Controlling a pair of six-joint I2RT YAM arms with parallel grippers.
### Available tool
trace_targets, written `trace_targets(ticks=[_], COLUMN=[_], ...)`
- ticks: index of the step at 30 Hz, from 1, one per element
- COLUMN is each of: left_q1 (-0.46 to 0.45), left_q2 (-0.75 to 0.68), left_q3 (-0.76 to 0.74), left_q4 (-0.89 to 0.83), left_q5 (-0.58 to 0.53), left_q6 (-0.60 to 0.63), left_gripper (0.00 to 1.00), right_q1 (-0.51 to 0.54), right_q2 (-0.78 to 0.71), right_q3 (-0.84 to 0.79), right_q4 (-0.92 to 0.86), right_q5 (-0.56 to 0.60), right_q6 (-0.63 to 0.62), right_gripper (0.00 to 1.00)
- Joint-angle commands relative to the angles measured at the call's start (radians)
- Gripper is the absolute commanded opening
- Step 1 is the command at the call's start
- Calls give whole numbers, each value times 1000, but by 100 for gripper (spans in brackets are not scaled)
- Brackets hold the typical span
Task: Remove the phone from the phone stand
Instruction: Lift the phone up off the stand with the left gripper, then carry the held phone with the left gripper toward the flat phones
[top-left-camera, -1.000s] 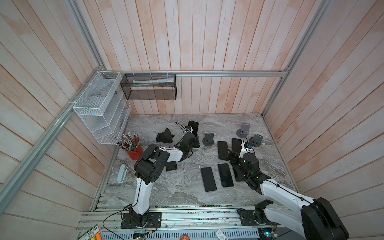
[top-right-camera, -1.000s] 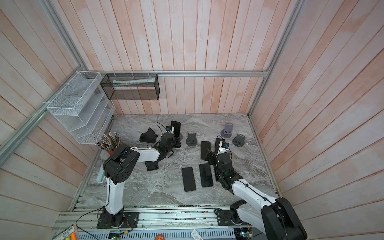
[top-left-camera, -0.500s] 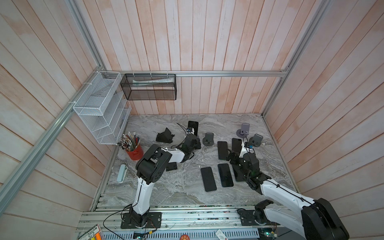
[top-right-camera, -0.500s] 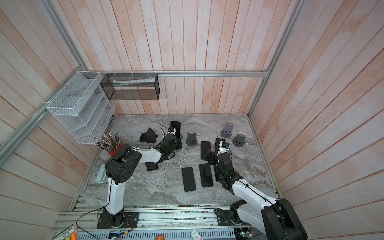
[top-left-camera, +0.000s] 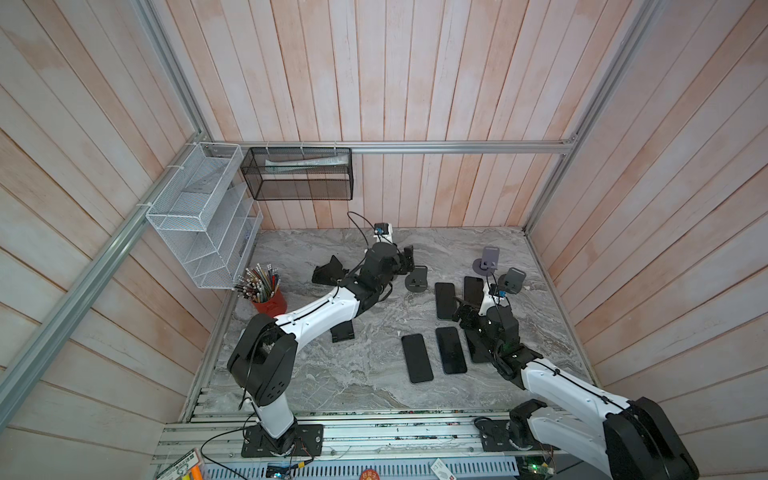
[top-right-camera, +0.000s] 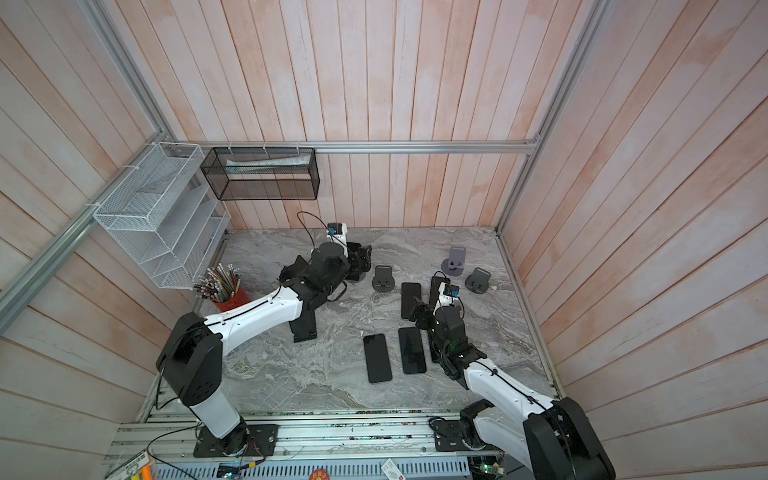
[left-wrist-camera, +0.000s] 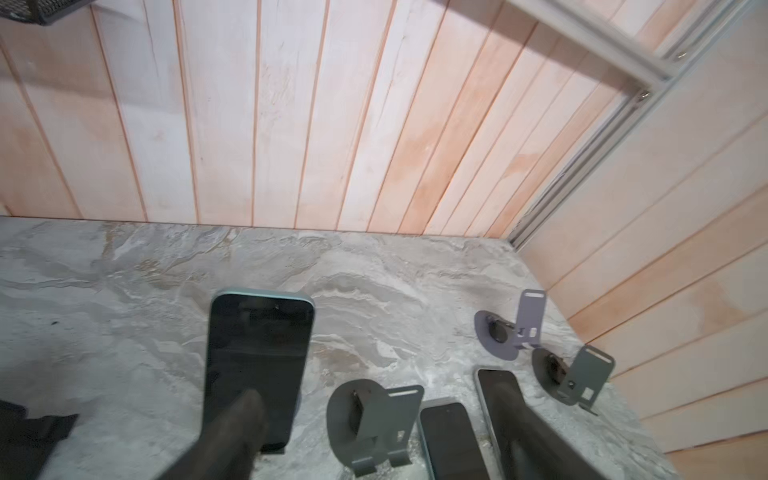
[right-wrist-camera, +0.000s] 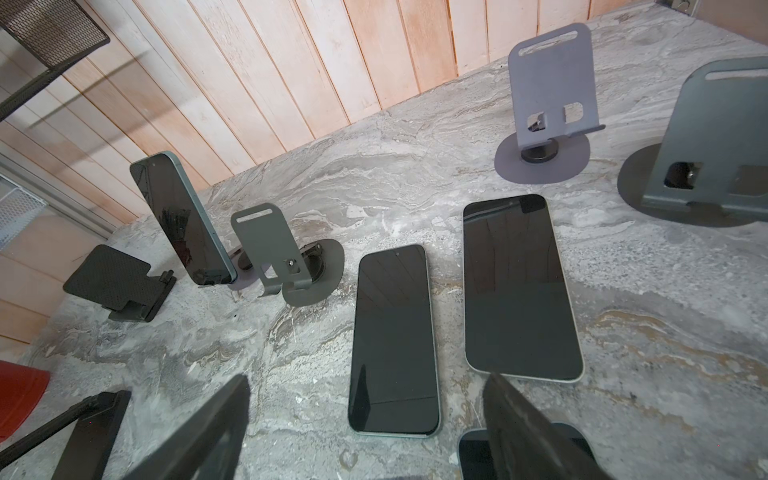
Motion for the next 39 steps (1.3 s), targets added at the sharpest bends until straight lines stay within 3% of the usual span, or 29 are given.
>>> trace_targets(ticks=[1, 6, 14, 22, 39], left_q1=[36, 53, 82, 82, 106], left_q2=[114, 252, 397, 405, 471], left_q3=[172, 421, 663, 653, 661], left_q4=[-354, -557, -726, -713, -662], left_q5=[-16, -35, -22, -58, -2], left_q6=[78, 140, 172, 157, 157], left_gripper=[100, 100, 100, 100, 100], right_q1=[6, 6, 6, 6, 6], right_q2=[-3, -15, -27, -26, -28], right_q3=[-6, -7, -7, -6, -7], right_q4=[3, -9, -13, -11, -15], right_q5=[6, 19, 28, 25, 29], right_q6=[-2, -8, -9, -8, -11], right_gripper=[91, 94, 96, 97, 97])
